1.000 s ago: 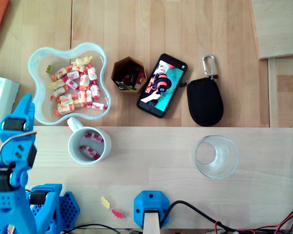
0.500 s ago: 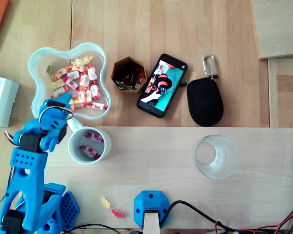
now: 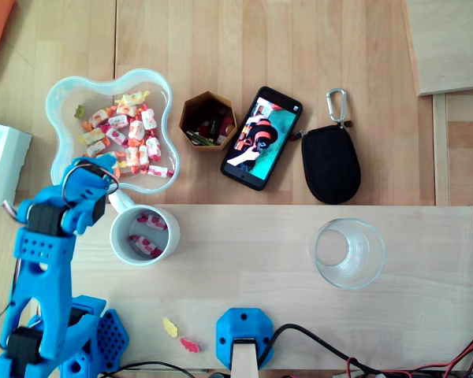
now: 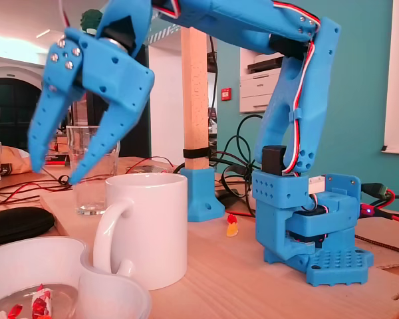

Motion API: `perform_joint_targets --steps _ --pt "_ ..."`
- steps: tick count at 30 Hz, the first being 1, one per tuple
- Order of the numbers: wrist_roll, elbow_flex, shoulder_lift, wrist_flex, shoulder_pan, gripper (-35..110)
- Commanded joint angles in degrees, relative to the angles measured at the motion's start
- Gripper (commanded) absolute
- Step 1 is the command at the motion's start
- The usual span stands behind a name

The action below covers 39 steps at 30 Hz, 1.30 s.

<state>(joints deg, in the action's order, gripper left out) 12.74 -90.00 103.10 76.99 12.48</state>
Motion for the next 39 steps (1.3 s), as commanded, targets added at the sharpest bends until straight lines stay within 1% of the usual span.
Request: perform_joint_targets --steps 1,6,9,19,35,39 --pt "1.2 7.9 -0.9 2.2 -0.6 15" --pt "1.2 16.3 -6.6 4.2 -6.6 15" --pt "1.3 20.2 -11.4 4.3 -8.3 15" --pt "6.9 23.9 -25.1 4.5 -4.7 15" --pt "7.4 24.4 -31.2 3.3 -4.7 15" --pt "7.5 24.3 -31.5 1.0 -4.7 15"
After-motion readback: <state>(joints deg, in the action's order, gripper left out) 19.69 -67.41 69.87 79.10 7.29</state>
